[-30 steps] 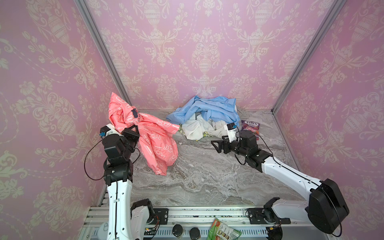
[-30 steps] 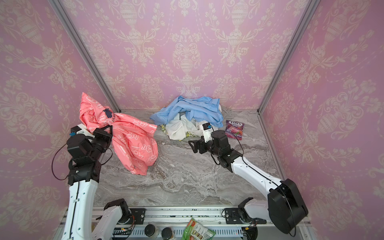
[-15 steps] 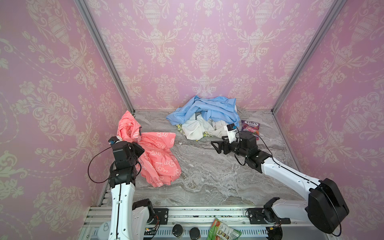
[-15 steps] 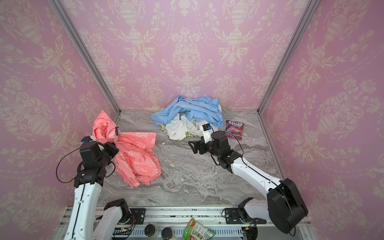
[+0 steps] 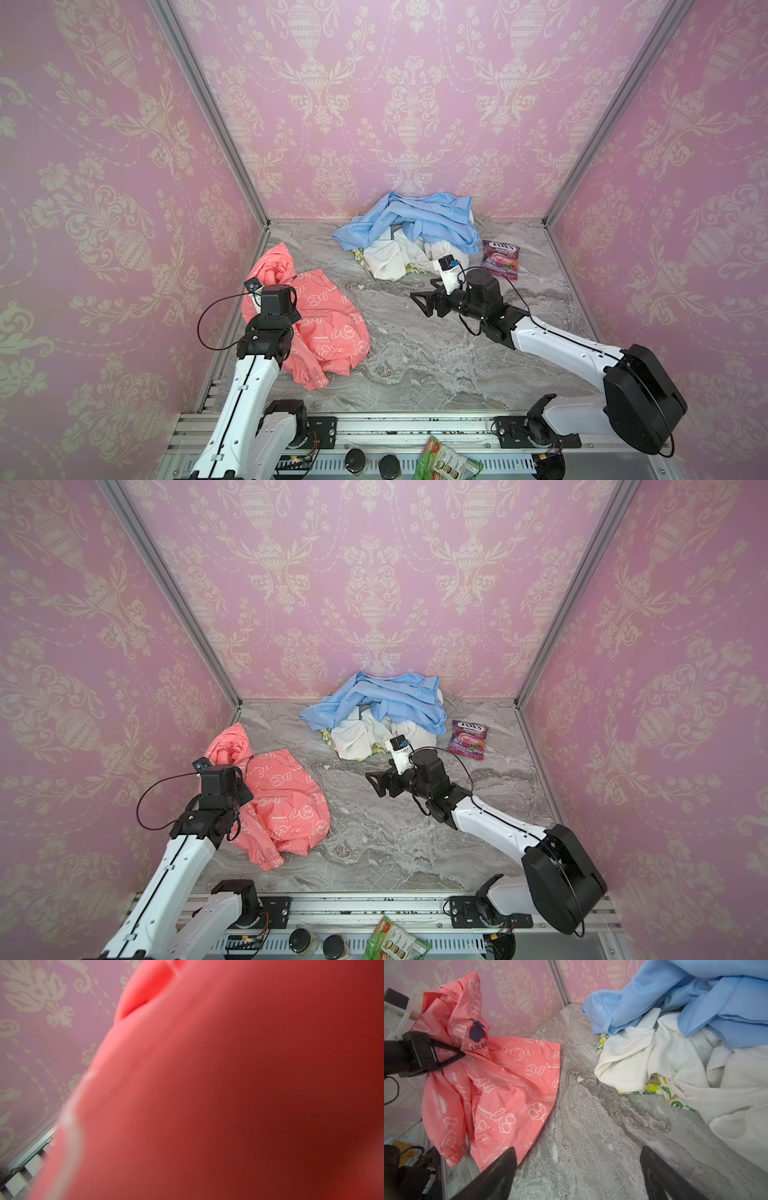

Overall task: Pick out a specific cloth from the pile
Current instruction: 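Carry the pink cloth with the left gripper toward the robot, clear of the pile, then lower the pink cloth onto the table with the left gripper and release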

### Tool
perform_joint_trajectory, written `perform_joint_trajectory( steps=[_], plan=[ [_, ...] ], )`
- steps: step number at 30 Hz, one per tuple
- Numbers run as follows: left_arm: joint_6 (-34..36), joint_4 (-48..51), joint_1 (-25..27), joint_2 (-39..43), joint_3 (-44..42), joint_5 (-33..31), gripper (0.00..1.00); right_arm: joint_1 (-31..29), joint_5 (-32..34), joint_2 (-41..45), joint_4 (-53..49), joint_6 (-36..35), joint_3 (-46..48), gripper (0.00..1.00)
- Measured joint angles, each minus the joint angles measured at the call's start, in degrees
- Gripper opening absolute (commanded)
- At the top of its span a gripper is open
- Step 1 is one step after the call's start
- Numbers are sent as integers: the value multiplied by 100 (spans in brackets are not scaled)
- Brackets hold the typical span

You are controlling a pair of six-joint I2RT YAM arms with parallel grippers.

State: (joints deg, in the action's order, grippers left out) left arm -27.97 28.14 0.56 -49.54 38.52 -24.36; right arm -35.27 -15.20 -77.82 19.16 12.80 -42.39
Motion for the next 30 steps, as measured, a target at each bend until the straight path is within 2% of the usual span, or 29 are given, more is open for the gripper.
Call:
perform_joint_trajectory(
  steps=[7, 12, 17, 30],
  plan=[
    [328, -22, 726, -820, 275, -909, 0, -796, 129, -682, 533, -278, 4, 89],
    [614, -13, 931, -1298, 590, -1204, 0, -1027, 260, -1029, 1045, -273, 146, 87],
    [804, 127, 1060, -2002, 855, -1353, 0, -1025, 520, -1075, 1473, -251, 385, 86],
    [903, 831, 1099, -4640, 2041, -1257, 0, -1016, 1141, -682, 1926, -251, 839, 86]
  ],
)
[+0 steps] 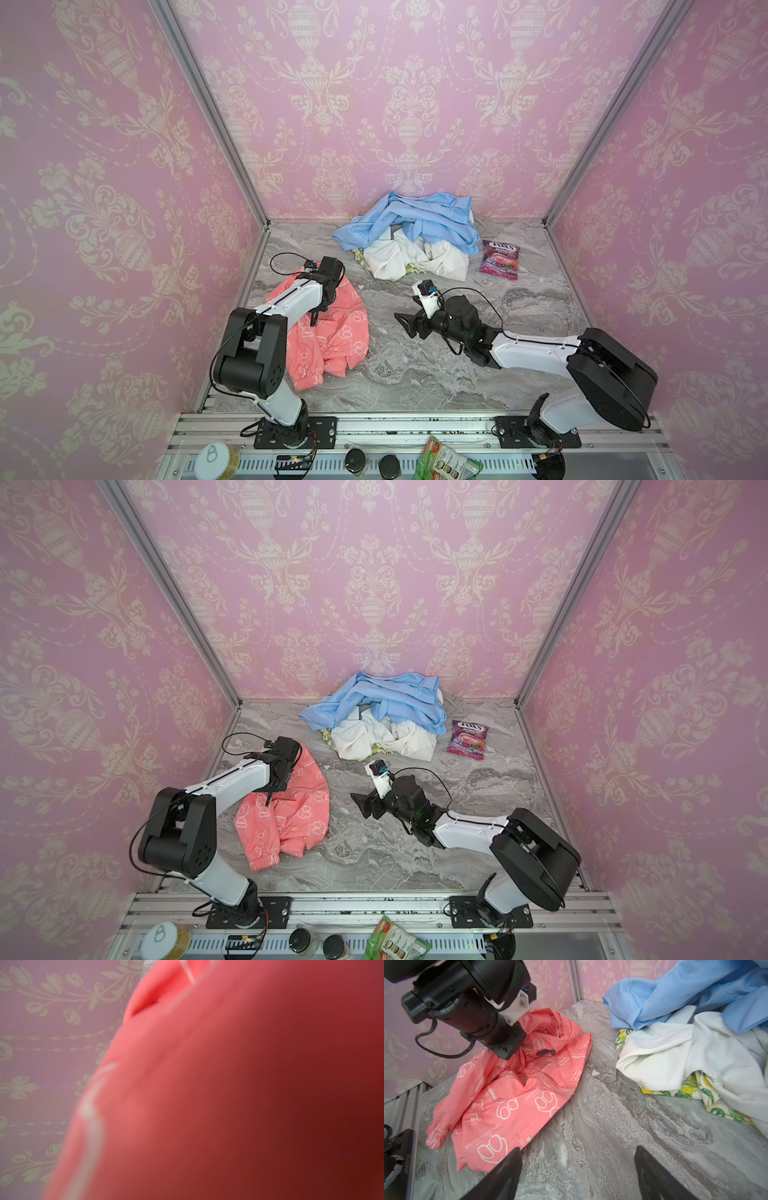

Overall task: Pick out a specific cloth from the pile
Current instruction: 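Lower the pink cloth onto the table with the left gripper and release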

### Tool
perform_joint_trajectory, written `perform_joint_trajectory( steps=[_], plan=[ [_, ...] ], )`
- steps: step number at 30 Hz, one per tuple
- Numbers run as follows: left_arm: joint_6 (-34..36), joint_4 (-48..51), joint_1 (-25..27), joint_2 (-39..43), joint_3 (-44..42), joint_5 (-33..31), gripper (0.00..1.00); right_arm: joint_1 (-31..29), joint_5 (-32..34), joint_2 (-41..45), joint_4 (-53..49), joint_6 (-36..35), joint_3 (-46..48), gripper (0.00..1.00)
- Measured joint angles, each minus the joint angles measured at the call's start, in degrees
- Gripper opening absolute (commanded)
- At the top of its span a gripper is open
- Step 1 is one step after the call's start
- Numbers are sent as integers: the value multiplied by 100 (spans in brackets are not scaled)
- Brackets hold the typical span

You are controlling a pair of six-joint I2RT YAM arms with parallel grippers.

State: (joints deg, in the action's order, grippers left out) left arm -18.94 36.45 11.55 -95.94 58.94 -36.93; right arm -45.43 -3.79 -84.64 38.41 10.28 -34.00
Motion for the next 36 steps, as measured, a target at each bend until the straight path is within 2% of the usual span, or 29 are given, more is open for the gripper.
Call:
perform_joint_trajectory(
  steps=[8, 18, 26, 36],
  plan=[
    [326, 79, 0, -715, 411, 35, 0, 136, 85, 111, 35, 2, 90, 86],
    [1709, -671, -175, -1252, 616, -496, 0, 203, 179, 131, 144, 2, 184, 86],
    [2111, -1506, -669, -1123, 219, -538, 0, 295, 192, 131, 186, 2, 214, 87],
    [2103, -1725, -870, -846, -177, -555, 0, 348, 170, 17, 481, 28, 214, 87]
  ],
)
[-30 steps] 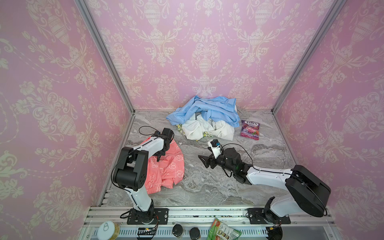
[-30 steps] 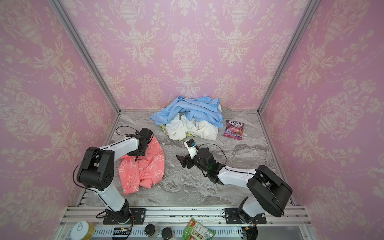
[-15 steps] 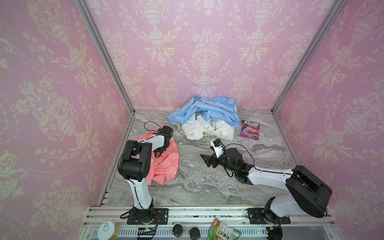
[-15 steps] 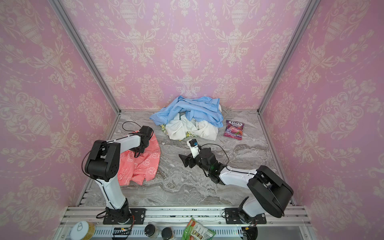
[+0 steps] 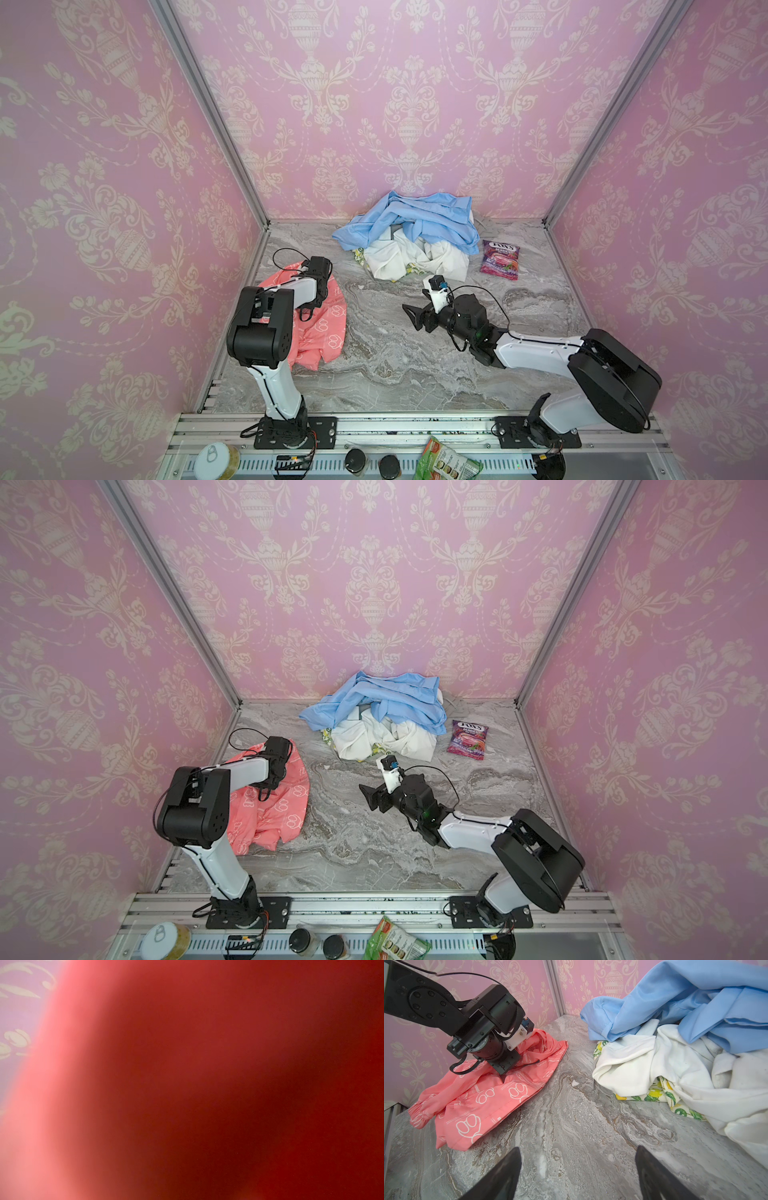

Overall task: Pick out a specific cloth from the pile
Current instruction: 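Lower the pink cloth onto the table with the left gripper and release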

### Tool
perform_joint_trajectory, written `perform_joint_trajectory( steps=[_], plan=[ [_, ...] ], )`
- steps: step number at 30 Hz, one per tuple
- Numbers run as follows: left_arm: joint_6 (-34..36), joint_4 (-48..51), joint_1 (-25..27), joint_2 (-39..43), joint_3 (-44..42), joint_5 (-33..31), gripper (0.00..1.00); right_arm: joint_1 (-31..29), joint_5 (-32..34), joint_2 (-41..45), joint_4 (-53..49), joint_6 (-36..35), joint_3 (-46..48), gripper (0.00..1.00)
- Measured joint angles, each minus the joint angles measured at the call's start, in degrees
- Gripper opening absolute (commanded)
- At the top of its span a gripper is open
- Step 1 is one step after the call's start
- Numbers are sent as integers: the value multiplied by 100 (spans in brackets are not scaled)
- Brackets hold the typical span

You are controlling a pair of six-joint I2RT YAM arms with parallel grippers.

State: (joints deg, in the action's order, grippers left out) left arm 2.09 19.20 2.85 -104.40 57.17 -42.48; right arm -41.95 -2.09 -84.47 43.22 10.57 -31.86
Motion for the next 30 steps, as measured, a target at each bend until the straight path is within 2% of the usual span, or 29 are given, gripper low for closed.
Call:
perform_joint_trajectory(
  steps=[8, 20, 22, 23, 24, 26, 27, 30],
  plan=[
    [-439, 496, -243, 308, -101, 188, 0, 63, -44, -7, 232, 20, 68, 87],
    [-522, 601, -243, 612, -393, 258, 2, 70, -107, -4, 481, 155, 348, 87],
    [-527, 651, -243, 678, -409, 254, 17, 70, -107, -4, 490, 157, 350, 87],
    [-533, 678, -243, 708, -409, 254, 29, 70, -107, 2, 494, 157, 350, 88],
    [-557, 695, -243, 741, -409, 254, 46, 70, -109, 11, 487, 157, 350, 88],
    [-608, 734, -243, 813, -407, 254, 69, 70, -111, 59, 450, 157, 350, 89],
    [-623, 774, -243, 855, -407, 256, 77, 70, -122, 98, 415, 155, 350, 90],
    [-693, 868, -243, 962, -378, 315, 90, 70, -192, 245, 271, 149, 348, 93]
  ],
)
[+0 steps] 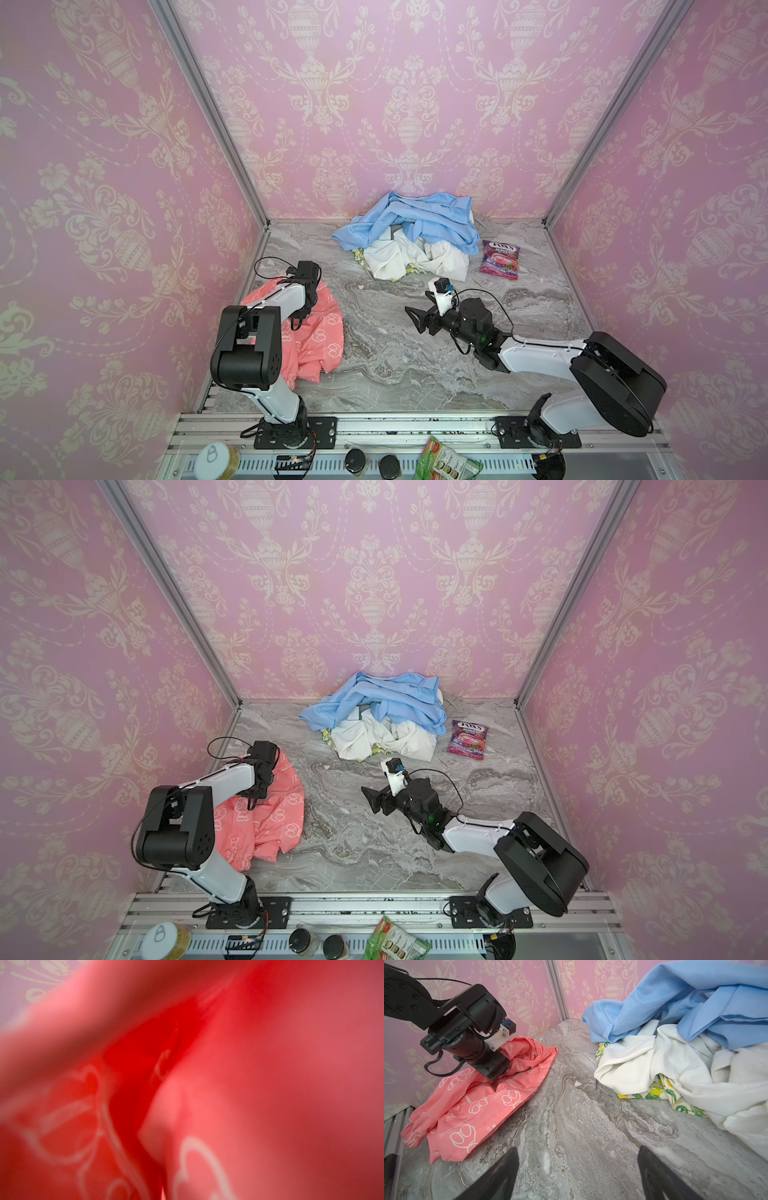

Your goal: Pick out a specific cloth from the pile

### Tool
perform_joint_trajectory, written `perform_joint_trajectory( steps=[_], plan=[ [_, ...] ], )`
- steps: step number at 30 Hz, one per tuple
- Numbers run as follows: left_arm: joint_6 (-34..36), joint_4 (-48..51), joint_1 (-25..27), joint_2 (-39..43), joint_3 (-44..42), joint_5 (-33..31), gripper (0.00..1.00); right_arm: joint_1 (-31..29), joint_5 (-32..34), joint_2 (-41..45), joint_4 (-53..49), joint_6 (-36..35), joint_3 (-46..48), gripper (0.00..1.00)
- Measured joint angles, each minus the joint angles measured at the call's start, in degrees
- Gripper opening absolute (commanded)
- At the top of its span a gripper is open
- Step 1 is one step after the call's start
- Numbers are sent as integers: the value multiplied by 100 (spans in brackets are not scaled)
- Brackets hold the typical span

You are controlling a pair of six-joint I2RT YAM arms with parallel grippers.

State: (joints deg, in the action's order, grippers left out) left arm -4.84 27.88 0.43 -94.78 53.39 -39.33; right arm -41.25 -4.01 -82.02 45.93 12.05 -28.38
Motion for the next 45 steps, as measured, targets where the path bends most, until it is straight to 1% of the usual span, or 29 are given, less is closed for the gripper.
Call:
perform_joint_trajectory(
  steps=[1, 2, 3, 9, 14, 17, 22, 25, 28, 33, 37, 41, 45],
  plan=[
    [-31, 24, 0, 35, 15, 28, 92, 0, -11, 52, -63, -4, 0, 93],
    [-35, 48, 2, 101, 31, 79, 98, 0, -35, 116, -140, -4, -4, 94],
    [-42, 79, 2, 166, 48, 153, 99, 0, -57, 184, -223, -4, -4, 94],
    [-63, 208, 140, 684, 166, 614, 99, 0, -66, 516, -778, -15, -155, 97],
    [-57, 199, 476, 1252, 166, 1279, 99, 31, 59, 848, -1565, -76, -426, 100],
    [-20, 146, 570, 1602, 166, 1738, 99, 153, 195, 1049, -2109, -164, -643, 100],
    [70, -304, 577, 2332, 120, 2468, 99, 664, 337, 1727, -2817, -238, -671, 100],
    [90, -769, 577, 2782, -48, 2885, 99, 1139, 417, 2234, -3158, -319, -649, 100],
    [90, -1335, 577, 2990, -302, 3198, 99, 1635, 568, 2734, -3362, -420, -520, 100],
    [96, -2402, 577, 2852, -968, 3460, 99, 2479, 857, 3386, -3469, -529, 48, 100],
    [245, -3338, 575, 2295, -1561, 3471, 99, 2942, 1202, 3617, -3195, -638, 675, 100],
    [306, -4315, 476, 1766, -2218, 3451, 99, 3442, 1259, 3353, -2688, -647, 1091, 100],
    [352, -4892, 328, 1471, -2483, 3442, 99, 3606, 1255, 2750, -2120, -649, 1276, 100]
  ],
)
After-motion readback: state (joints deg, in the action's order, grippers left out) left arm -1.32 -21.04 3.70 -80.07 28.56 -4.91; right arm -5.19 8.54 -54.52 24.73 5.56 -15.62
